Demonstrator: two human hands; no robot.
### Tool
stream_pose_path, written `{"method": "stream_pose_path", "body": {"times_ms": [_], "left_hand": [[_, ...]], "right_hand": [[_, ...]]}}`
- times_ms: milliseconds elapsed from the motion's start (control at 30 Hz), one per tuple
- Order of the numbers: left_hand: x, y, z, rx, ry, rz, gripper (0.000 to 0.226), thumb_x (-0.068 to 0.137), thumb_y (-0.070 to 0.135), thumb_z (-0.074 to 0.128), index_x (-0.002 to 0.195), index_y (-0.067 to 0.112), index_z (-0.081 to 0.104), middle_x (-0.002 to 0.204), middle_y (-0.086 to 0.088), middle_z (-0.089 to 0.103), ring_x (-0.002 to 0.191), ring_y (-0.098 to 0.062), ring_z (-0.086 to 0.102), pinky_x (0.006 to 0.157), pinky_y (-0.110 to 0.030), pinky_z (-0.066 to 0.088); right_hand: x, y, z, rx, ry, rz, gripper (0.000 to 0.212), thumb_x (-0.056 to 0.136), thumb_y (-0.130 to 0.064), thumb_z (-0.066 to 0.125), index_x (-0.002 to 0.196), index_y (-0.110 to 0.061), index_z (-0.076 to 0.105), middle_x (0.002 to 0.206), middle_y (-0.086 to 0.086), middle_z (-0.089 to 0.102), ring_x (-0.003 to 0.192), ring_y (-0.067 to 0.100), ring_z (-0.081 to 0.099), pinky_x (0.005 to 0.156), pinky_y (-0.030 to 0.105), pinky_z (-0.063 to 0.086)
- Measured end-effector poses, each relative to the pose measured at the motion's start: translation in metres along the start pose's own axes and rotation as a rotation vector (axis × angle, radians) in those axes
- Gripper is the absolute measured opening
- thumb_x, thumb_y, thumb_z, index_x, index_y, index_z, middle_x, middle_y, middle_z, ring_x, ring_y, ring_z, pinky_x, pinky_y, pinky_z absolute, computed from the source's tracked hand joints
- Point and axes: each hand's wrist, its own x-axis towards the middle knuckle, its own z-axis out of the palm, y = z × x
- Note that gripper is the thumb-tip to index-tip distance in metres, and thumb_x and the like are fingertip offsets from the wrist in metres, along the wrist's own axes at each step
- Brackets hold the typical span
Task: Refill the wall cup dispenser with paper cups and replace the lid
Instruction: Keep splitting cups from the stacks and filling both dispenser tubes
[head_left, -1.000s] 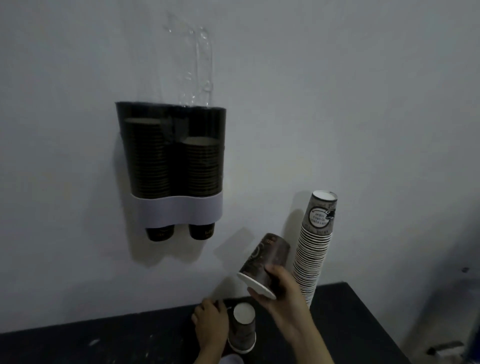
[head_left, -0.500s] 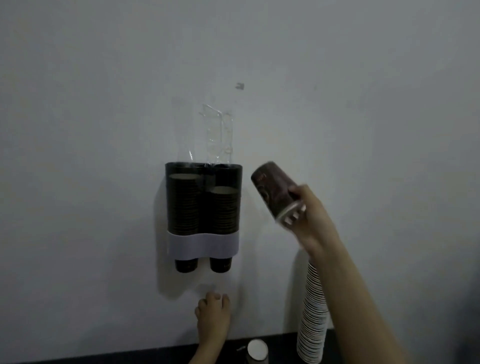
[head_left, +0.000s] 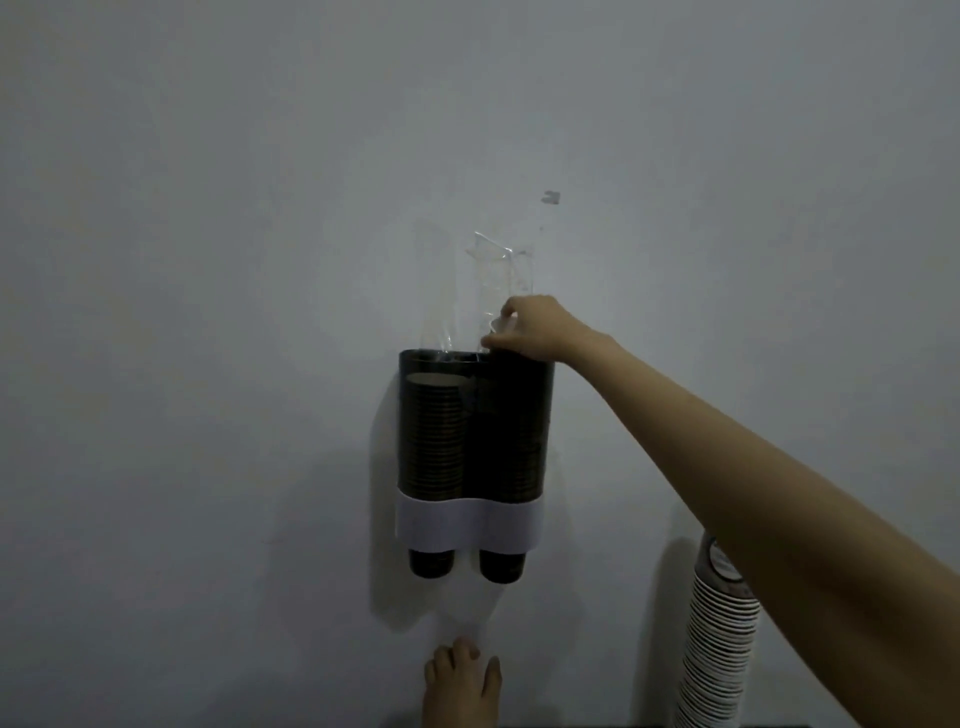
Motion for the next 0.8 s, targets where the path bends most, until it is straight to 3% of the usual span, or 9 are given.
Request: {"method": "stream_pose_path", "body": {"times_ms": [100, 167, 200, 267, 367, 467, 567, 700, 800], "left_hand": [[-0.007, -0.012, 0.005, 0.101, -0.040, 0.012, 0.046, 0.043, 0.055, 0.060, 0.066, 0.029, 0.029, 0.038, 0.000, 0.048, 0.054, -0.019, 0.047, 0.027, -0.015, 0.036], [-0.013, -0.009, -0.002, 0.138, -0.084, -0.002, 0.048, 0.046, 0.048, 0.078, 0.068, 0.031, 0.039, 0.053, -0.003, 0.059, 0.060, -0.020, 0.055, 0.036, -0.018, 0.044], [-0.017, -0.008, -0.010, 0.112, -0.071, -0.051, 0.044, 0.056, 0.043, 0.081, 0.074, 0.030, 0.043, 0.073, -0.007, 0.064, 0.074, -0.022, 0.062, 0.052, -0.023, 0.052], [-0.020, 0.001, -0.011, 0.033, -0.136, -0.151, 0.022, 0.088, 0.037, 0.054, 0.103, 0.022, 0.049, 0.116, -0.010, 0.053, 0.113, -0.024, 0.049, 0.090, -0.026, 0.043], [-0.022, 0.002, -0.003, -0.043, -0.181, -0.136, 0.036, 0.096, 0.033, 0.038, 0.117, 0.006, 0.047, 0.126, -0.013, 0.046, 0.120, -0.024, 0.040, 0.101, -0.028, 0.034], [-0.032, 0.005, 0.009, -0.060, -0.256, -0.134, 0.036, 0.095, 0.030, 0.040, 0.116, 0.001, 0.047, 0.125, -0.017, 0.047, 0.119, -0.027, 0.040, 0.102, -0.032, 0.036], [-0.046, 0.000, 0.030, -0.044, -0.376, -0.158, 0.035, 0.094, 0.027, 0.042, 0.116, 0.001, 0.046, 0.126, -0.018, 0.045, 0.121, -0.029, 0.039, 0.101, -0.035, 0.037], [-0.058, -0.010, 0.056, -0.006, -0.548, -0.188, 0.034, 0.094, 0.024, 0.041, 0.122, 0.004, 0.043, 0.132, -0.016, 0.041, 0.125, -0.028, 0.036, 0.103, -0.034, 0.037], [-0.063, -0.016, 0.070, -0.047, -0.631, -0.259, 0.034, 0.096, 0.022, 0.039, 0.124, 0.004, 0.043, 0.133, -0.017, 0.041, 0.124, -0.027, 0.039, 0.103, -0.031, 0.035]], "right_hand": [[0.004, 0.011, 0.028, 0.002, -0.153, 0.031, 0.061, 0.092, -0.055, 0.035, 0.094, -0.002, 0.064, 0.106, 0.019, 0.062, 0.109, 0.035, 0.052, 0.094, 0.035, 0.038], [0.002, 0.014, 0.035, 0.077, -0.134, 0.059, 0.063, 0.095, -0.053, 0.025, 0.099, -0.004, 0.064, 0.115, 0.023, 0.058, 0.115, 0.036, 0.049, 0.101, 0.039, 0.034], [-0.001, 0.014, 0.035, 0.136, -0.072, 0.054, 0.055, 0.097, -0.047, 0.025, 0.105, -0.007, 0.062, 0.119, 0.023, 0.057, 0.117, 0.036, 0.047, 0.103, 0.040, 0.031], [-0.010, 0.015, 0.037, 0.268, 0.159, -0.047, 0.042, 0.099, -0.035, 0.032, 0.115, -0.006, 0.058, 0.118, 0.023, 0.057, 0.118, 0.034, 0.046, 0.101, 0.038, 0.031], [-0.046, 0.029, 0.045, 0.560, 0.567, -0.027, 0.032, 0.096, -0.028, 0.042, 0.106, -0.004, 0.060, 0.106, 0.013, 0.057, 0.110, 0.027, 0.046, 0.091, 0.028, 0.034], [-0.108, 0.052, 0.091, 0.647, 0.710, 0.056, 0.026, 0.091, -0.023, 0.046, 0.099, -0.002, 0.060, 0.092, -0.004, 0.050, 0.098, 0.019, 0.047, 0.086, 0.030, 0.040], [-0.179, 0.092, 0.180, 0.663, 0.413, 0.278, 0.040, 0.080, -0.033, 0.055, 0.108, -0.004, 0.056, 0.099, 0.004, 0.054, 0.096, 0.020, 0.051, 0.084, 0.035, 0.042], [-0.275, 0.128, 0.300, 0.454, -0.561, 0.499, 0.094, 0.071, -0.051, 0.067, 0.146, -0.022, 0.018, 0.137, 0.019, 0.034, 0.130, 0.034, 0.031, 0.109, 0.042, 0.029], [-0.311, 0.131, 0.338, 0.534, -0.557, 0.586, 0.076, 0.080, -0.032, 0.066, 0.143, -0.025, 0.025, 0.137, 0.018, 0.033, 0.130, 0.033, 0.037, 0.107, 0.036, 0.034]]}}
